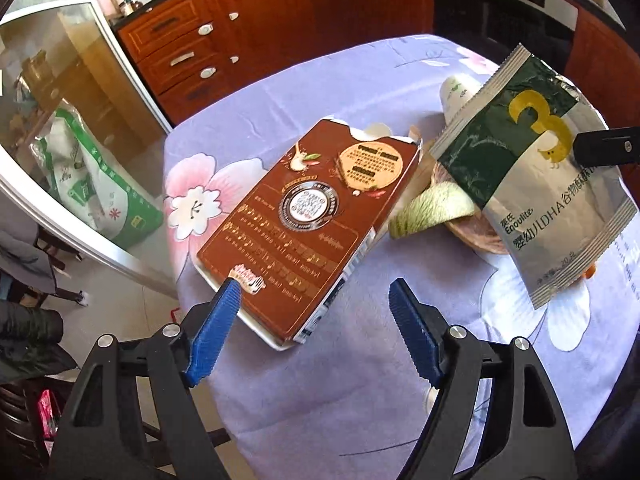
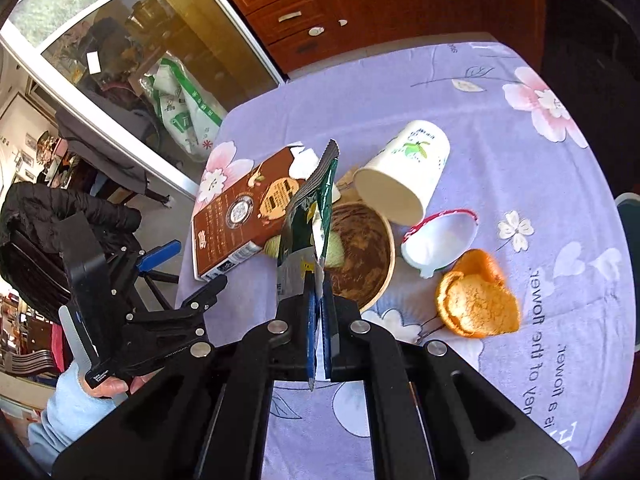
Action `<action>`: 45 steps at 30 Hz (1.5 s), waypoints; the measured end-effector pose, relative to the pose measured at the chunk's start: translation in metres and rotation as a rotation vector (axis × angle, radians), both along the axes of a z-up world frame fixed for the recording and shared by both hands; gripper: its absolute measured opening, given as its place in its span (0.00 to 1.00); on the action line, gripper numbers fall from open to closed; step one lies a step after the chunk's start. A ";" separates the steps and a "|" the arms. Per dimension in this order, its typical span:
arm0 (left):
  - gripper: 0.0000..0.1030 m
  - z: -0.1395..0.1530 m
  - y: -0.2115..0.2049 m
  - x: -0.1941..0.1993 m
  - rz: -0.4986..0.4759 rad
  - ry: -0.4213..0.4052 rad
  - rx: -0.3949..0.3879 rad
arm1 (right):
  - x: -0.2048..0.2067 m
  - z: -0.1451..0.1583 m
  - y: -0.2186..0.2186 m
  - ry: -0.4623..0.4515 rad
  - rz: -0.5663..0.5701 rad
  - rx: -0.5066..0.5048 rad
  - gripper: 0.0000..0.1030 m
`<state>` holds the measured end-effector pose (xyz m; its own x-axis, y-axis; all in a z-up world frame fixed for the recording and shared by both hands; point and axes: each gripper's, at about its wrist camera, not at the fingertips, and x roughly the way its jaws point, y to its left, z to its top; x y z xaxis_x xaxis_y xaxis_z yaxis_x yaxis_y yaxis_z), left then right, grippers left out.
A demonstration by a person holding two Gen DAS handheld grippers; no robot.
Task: Collect trash
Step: 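Grasp the green-and-white pouch with the right gripper, then grasp the melon rind with the left gripper while the right holds the pouch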
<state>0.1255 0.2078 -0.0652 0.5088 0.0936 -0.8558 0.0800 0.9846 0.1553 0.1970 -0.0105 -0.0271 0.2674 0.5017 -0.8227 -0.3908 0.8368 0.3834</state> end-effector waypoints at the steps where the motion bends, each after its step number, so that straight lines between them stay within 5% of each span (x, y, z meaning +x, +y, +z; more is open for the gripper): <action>1: 0.75 0.002 -0.004 0.005 -0.022 -0.001 -0.022 | 0.004 0.006 -0.005 -0.011 -0.014 0.003 0.03; 10: 0.75 0.001 -0.060 0.019 -0.231 0.033 -0.129 | 0.035 0.035 -0.043 -0.072 -0.102 -0.010 0.03; 13: 0.75 0.000 -0.074 0.018 -0.275 0.014 -0.094 | 0.042 0.036 -0.051 -0.077 -0.106 -0.013 0.03; 16: 0.56 0.001 -0.071 0.027 -0.284 0.032 -0.095 | 0.045 0.034 -0.057 -0.067 -0.109 -0.004 0.03; 22: 0.54 -0.008 -0.045 0.029 -0.325 0.068 -0.024 | 0.050 0.028 -0.060 -0.050 -0.102 0.015 0.03; 26: 0.35 -0.021 -0.037 0.027 -0.356 0.098 0.043 | 0.055 0.025 -0.056 -0.039 -0.099 0.030 0.03; 35: 0.35 -0.041 -0.059 0.043 -0.449 0.115 0.103 | 0.057 0.016 -0.051 -0.016 -0.109 0.040 0.03; 38: 0.10 -0.041 -0.060 0.046 -0.450 0.126 0.062 | 0.058 0.014 -0.057 -0.011 -0.127 0.042 0.03; 45: 0.08 -0.006 -0.040 0.043 -0.343 0.091 -0.049 | 0.057 0.015 -0.077 -0.011 -0.152 0.069 0.03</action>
